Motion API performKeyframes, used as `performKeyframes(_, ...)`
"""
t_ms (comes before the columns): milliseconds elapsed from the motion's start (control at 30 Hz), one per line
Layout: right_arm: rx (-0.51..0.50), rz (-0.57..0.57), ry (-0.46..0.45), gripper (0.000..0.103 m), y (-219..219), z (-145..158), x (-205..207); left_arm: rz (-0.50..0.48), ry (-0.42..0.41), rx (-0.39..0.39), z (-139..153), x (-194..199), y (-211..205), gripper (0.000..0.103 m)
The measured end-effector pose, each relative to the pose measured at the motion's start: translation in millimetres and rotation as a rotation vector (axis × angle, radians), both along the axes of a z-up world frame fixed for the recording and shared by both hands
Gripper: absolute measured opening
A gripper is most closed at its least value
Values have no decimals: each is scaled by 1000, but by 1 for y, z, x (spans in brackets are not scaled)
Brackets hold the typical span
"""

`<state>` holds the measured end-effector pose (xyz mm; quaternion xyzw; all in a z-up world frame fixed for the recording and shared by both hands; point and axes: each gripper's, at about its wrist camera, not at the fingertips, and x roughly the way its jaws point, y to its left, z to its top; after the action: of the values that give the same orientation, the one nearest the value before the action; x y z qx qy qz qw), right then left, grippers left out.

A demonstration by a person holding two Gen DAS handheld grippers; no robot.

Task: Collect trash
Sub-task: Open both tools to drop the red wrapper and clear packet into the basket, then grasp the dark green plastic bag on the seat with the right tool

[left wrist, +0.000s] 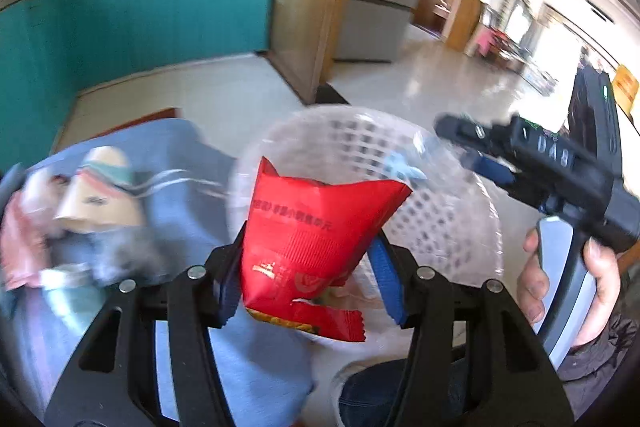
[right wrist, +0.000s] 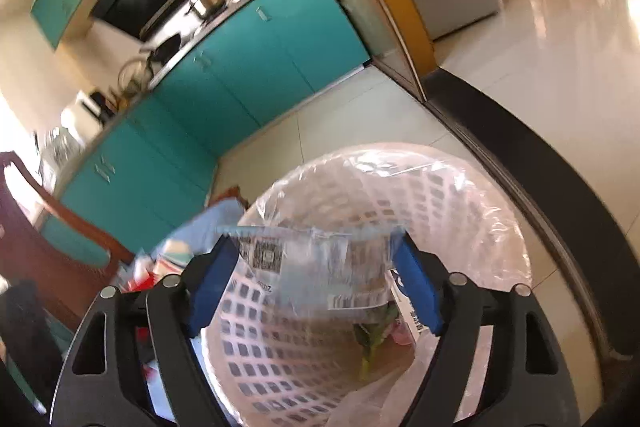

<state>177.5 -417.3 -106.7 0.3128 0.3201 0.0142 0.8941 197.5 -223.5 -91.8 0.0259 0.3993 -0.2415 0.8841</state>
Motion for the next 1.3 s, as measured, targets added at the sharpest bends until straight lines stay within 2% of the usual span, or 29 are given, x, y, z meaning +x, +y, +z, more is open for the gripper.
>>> performKeyframes(100,40,-20,-9,81,-6,-2,0,-57,12,20,-13,5,-24,76)
performKeyframes(200,58,-17,-12,82,-10,-1,3,-92,30,24,-21,8,-35,81)
performKeyframes(367,57,-11,-6,83,-7,0,10,-62,33,26,-26,10,-29,87)
performKeyframes(533,17,31,-1,84,7,2,17,69,-13,24,-14,9,18,90)
performKeyframes(667,-135,128,6,84,53,13,34,251,-39,37,-8,-2,84,90)
performKeyframes(767,-234,319,11,84,113,25,59,374,-35,74,-5,-8,131,90)
performKeyframes(833,-280,535,41,84,170,29,80,461,-28,109,-2,-15,166,90)
performKeyframes(900,-331,686,67,84,217,28,97,535,-19,119,0,-22,196,90)
performKeyframes(967,-408,769,88,84,258,24,111,582,-9,123,5,-33,221,90)
performKeyframes(1033,-471,789,103,84,288,19,119,626,-6,137,7,-42,242,90)
performKeyframes(1167,-475,746,91,84,302,-1,110,685,7,149,7,-50,267,91)
performKeyframes(1233,-532,773,151,84,309,-19,111,703,9,150,7,-51,272,91)
performKeyframes(1300,-520,777,191,84,304,-33,108,710,11,134,5,-51,273,91)
